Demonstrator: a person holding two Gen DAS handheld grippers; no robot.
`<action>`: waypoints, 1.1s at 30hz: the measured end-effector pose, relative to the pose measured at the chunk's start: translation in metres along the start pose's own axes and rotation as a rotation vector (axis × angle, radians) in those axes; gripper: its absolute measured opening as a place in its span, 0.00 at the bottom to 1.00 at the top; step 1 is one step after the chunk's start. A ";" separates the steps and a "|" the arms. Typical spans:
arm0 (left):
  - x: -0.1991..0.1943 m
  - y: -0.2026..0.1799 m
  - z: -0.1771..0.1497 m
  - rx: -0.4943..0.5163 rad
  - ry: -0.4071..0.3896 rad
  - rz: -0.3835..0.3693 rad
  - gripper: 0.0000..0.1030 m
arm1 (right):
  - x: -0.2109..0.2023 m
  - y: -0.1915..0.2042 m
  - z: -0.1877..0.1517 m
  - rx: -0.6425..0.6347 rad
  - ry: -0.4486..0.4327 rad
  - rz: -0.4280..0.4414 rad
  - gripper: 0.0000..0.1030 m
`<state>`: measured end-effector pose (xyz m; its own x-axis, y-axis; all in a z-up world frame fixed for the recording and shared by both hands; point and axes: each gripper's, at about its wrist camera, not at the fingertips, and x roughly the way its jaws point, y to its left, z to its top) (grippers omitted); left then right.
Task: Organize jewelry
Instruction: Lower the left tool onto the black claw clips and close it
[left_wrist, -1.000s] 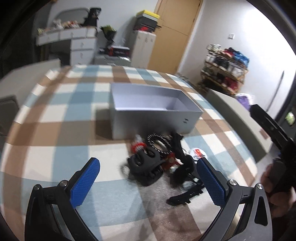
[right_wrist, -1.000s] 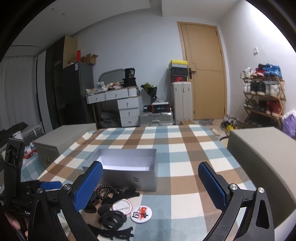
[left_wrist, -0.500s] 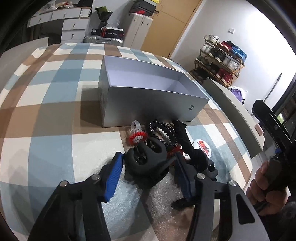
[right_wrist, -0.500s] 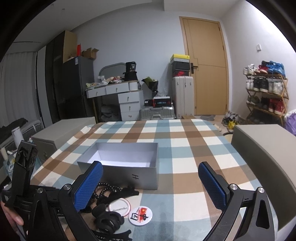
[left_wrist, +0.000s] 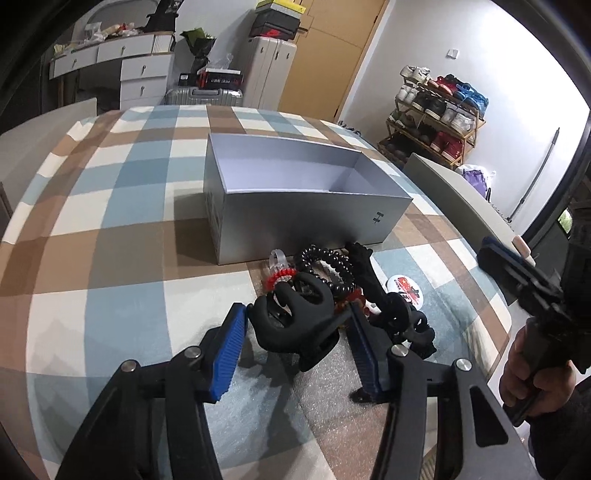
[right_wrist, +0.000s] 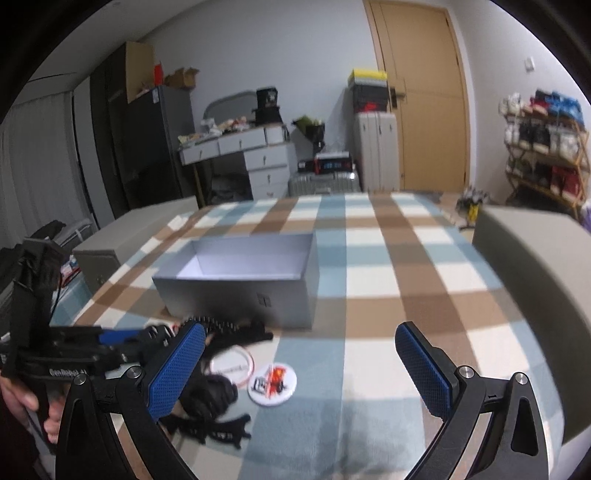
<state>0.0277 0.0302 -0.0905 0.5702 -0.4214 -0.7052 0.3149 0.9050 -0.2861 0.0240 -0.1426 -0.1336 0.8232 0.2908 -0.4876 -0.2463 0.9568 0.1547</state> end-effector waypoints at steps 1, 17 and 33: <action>-0.002 0.001 0.000 -0.001 -0.005 -0.002 0.47 | 0.001 0.000 -0.002 0.005 0.009 0.013 1.00; -0.028 0.008 -0.002 -0.003 -0.065 0.013 0.47 | 0.016 0.045 -0.020 -0.047 0.106 0.167 0.90; -0.040 0.012 -0.006 -0.027 -0.091 0.009 0.47 | 0.041 0.072 -0.034 -0.167 0.171 0.095 0.54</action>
<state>0.0044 0.0581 -0.0692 0.6402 -0.4154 -0.6463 0.2894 0.9097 -0.2980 0.0225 -0.0615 -0.1711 0.6974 0.3632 -0.6178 -0.4113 0.9088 0.0701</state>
